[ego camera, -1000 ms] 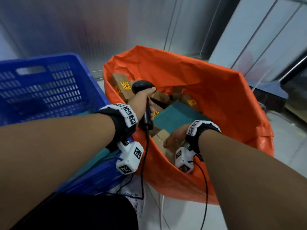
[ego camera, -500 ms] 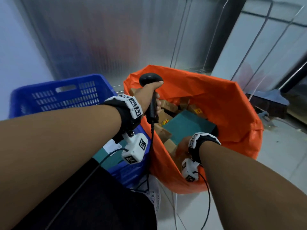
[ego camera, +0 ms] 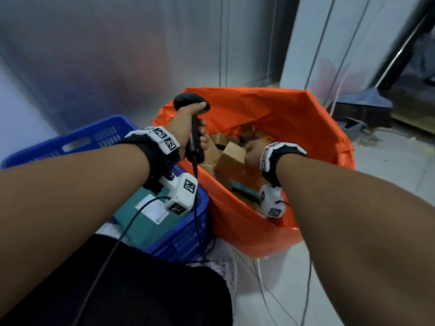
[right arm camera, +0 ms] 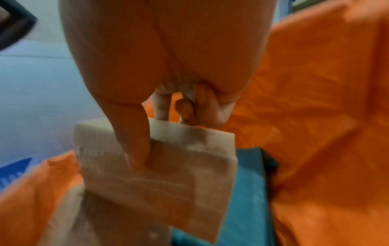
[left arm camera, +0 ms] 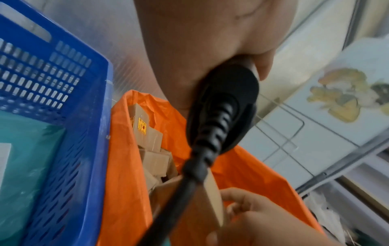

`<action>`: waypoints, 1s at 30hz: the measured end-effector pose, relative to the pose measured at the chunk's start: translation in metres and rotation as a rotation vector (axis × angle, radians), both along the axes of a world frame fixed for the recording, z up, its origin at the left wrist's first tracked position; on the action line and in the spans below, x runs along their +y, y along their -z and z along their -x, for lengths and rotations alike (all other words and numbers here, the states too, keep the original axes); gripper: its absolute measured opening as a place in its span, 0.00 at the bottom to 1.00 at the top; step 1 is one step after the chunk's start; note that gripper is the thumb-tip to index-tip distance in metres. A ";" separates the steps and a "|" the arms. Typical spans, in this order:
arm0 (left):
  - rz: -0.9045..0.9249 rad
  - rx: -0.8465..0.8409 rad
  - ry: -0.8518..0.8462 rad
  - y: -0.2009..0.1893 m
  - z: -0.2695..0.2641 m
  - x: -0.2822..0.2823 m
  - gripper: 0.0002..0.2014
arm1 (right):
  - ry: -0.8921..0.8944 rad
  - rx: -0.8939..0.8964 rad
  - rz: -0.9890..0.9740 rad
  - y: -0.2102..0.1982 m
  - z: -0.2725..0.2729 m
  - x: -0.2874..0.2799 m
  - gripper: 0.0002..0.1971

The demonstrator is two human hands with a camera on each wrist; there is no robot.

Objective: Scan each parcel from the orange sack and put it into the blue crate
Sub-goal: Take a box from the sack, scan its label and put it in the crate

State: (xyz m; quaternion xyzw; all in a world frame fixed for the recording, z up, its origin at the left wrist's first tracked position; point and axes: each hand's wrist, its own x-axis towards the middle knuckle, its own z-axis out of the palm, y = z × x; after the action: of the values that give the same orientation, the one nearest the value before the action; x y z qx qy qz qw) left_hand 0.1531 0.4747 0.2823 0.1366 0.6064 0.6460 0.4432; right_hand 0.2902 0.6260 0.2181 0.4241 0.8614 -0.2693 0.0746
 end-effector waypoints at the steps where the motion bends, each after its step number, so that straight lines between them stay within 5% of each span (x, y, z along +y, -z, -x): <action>1: -0.004 0.010 0.009 -0.008 0.006 -0.003 0.23 | -0.013 0.072 -0.047 -0.018 0.008 -0.001 0.20; 6: -0.053 0.047 -0.084 -0.053 0.054 -0.045 0.22 | -0.071 0.458 -0.340 -0.108 0.062 -0.052 0.22; 12: -0.040 0.161 -0.270 -0.101 0.114 -0.130 0.19 | -0.313 0.650 -0.510 -0.182 0.132 -0.132 0.24; 16: -0.063 0.174 -0.424 -0.109 0.138 -0.198 0.18 | -0.426 0.837 -0.542 -0.176 0.168 -0.181 0.25; 22: -0.031 0.111 -0.365 -0.080 0.158 -0.266 0.19 | -0.585 0.962 -0.489 -0.128 0.217 -0.228 0.31; 26: -0.061 0.062 -0.418 -0.060 0.173 -0.283 0.19 | -0.737 0.996 -0.309 -0.097 0.248 -0.250 0.33; 30: -0.181 0.009 -0.499 -0.065 0.187 -0.293 0.14 | -0.724 1.003 0.045 -0.107 0.274 -0.259 0.40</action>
State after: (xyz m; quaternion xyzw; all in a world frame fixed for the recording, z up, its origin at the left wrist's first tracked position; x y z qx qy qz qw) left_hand -0.0344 0.1813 0.3472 0.0250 0.5631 0.7862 0.2535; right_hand 0.0161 0.3674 0.3252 -0.0753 0.8749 -0.4117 -0.2439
